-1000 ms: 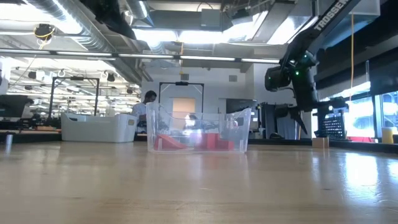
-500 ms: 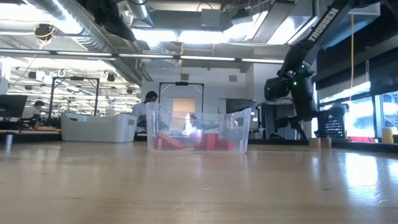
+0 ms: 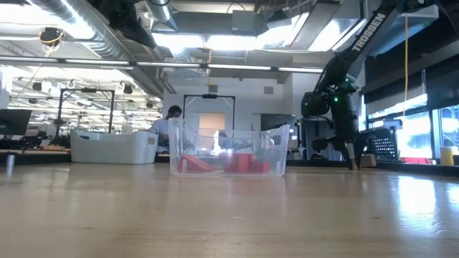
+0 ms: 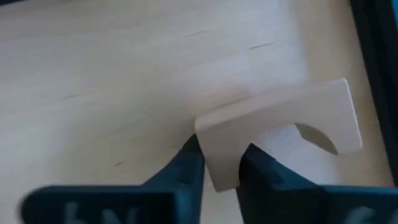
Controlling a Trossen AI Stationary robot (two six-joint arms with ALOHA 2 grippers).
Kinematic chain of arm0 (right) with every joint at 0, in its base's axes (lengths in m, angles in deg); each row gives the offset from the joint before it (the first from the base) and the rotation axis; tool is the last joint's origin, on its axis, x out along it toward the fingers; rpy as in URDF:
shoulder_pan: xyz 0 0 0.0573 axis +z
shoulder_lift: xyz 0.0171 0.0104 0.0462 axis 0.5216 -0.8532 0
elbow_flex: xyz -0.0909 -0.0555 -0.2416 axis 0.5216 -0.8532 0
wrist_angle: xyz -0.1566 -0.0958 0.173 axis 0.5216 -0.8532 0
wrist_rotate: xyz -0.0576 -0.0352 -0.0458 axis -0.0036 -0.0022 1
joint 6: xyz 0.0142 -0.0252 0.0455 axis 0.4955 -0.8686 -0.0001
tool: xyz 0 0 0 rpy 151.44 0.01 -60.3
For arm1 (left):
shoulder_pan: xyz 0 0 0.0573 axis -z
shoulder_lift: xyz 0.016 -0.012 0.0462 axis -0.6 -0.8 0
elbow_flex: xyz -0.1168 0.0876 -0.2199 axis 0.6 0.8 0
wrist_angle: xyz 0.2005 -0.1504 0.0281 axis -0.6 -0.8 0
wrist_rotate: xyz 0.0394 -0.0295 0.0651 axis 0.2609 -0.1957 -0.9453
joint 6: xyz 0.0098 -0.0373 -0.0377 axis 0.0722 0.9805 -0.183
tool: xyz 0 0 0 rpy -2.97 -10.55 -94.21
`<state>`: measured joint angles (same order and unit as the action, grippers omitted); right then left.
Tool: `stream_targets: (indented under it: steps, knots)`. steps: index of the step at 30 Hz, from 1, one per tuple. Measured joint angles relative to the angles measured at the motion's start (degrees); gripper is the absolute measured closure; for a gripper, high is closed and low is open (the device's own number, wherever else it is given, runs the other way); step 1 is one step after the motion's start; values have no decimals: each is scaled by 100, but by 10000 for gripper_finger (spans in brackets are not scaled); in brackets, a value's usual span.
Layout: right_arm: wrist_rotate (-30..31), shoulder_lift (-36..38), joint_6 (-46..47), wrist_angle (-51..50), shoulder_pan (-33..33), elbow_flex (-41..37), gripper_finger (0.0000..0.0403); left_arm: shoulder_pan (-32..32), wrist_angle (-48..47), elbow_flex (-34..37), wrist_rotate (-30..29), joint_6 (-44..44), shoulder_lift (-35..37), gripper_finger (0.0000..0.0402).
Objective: Sort & place blocks by color
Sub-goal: Put the brown block into the gray bin
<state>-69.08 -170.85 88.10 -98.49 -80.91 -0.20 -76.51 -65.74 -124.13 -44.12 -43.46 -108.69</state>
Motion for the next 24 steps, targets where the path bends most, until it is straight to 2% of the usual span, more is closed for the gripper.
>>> stream_targets:
  steps: [10, 14, 19, 24]
  knots:
    - [12, -5, -782, 96, 3, 15, 354, 0, 0, 0, -1, 4, 0, 276]
    - [-27, -51, -1638, 80, 97, 250, 354, 0, 0, 0, -3, 2, 0, 276]
    - [-385, -66, -2875, 211, 323, 820, 354, 0, 0, 0, -3, 18, 0, 276]
    - [-379, -62, -4179, 220, 696, 1450, 354, 0, 30, 0, -162, 313, 0, 276]
